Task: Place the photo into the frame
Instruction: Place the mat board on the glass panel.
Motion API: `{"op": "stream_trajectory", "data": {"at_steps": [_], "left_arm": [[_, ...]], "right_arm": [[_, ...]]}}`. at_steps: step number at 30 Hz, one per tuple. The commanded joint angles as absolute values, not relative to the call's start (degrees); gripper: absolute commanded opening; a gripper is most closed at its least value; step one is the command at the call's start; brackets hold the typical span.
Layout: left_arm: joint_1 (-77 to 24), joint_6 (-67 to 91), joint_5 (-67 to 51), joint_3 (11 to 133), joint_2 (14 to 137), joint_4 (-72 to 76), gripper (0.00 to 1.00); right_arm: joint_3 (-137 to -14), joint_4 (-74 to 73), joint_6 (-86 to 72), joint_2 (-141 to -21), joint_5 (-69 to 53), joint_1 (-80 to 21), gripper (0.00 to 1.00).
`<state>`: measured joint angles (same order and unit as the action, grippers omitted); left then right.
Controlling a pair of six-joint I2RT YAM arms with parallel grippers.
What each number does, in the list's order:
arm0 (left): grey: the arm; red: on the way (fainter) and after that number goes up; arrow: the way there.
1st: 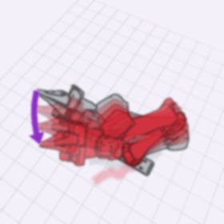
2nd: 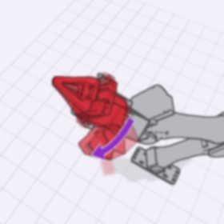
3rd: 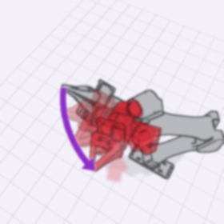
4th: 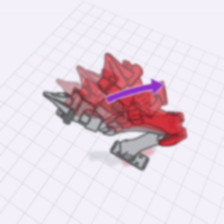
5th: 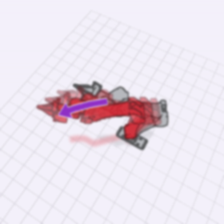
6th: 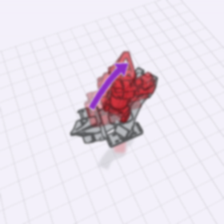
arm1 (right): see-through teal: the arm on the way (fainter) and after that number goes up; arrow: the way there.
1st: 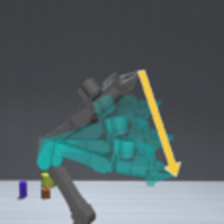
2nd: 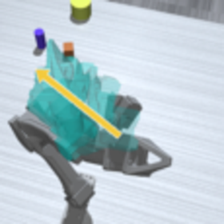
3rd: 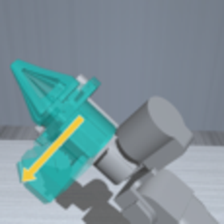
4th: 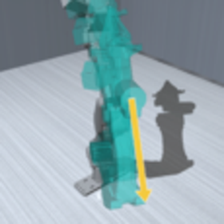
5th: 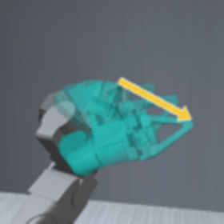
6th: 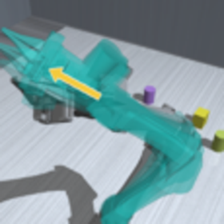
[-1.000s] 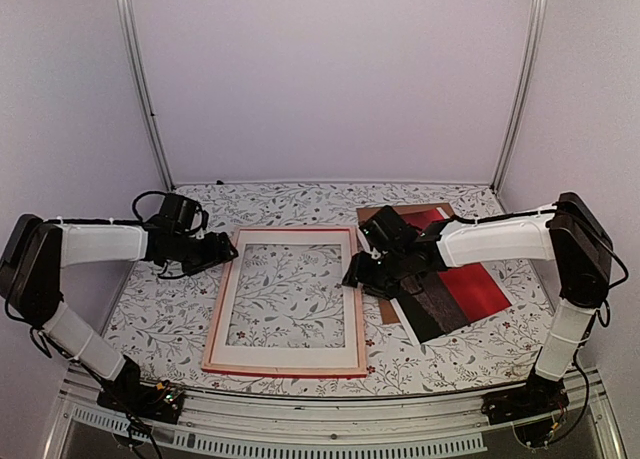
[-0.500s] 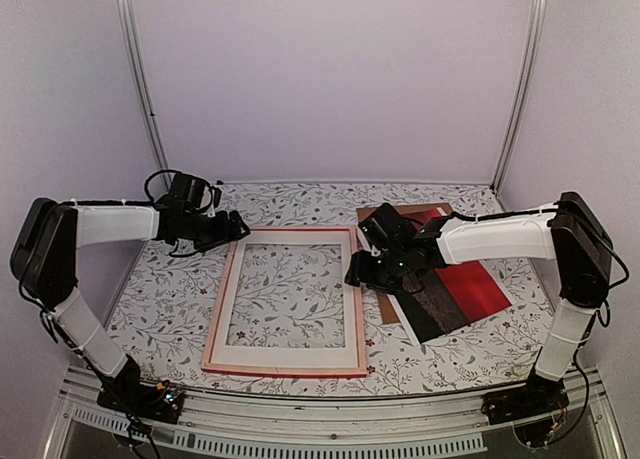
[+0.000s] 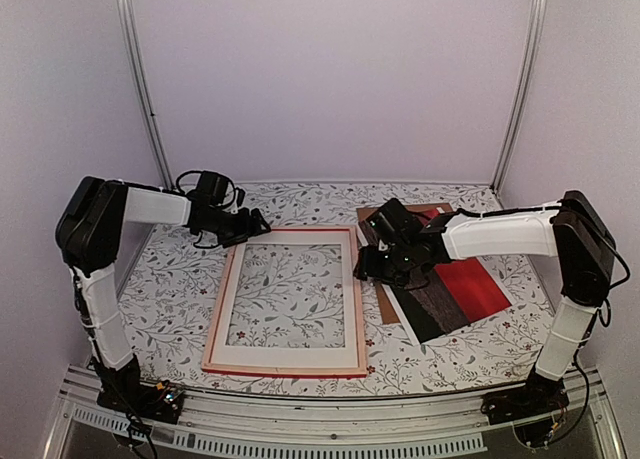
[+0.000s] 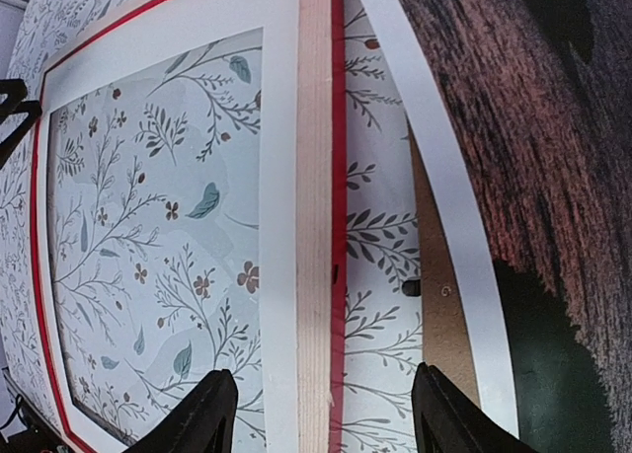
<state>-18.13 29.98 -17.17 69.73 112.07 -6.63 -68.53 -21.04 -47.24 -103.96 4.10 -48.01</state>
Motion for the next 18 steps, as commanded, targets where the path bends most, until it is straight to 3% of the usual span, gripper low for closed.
{"op": "stream_trajectory", "data": {"at_steps": [1,18], "left_arm": [[-19.07,29.30,-19.18,73.15,116.34,-6.21,0.84],[-19.67,29.30,-13.72,71.76,112.26,-6.33,0.85]], "right_arm": [[-67.32,-21.18,-46.11,-100.61,5.45,-46.09,0.64],[-63.32,-20.67,-46.39,-99.00,4.93,-43.64,0.65]]}}
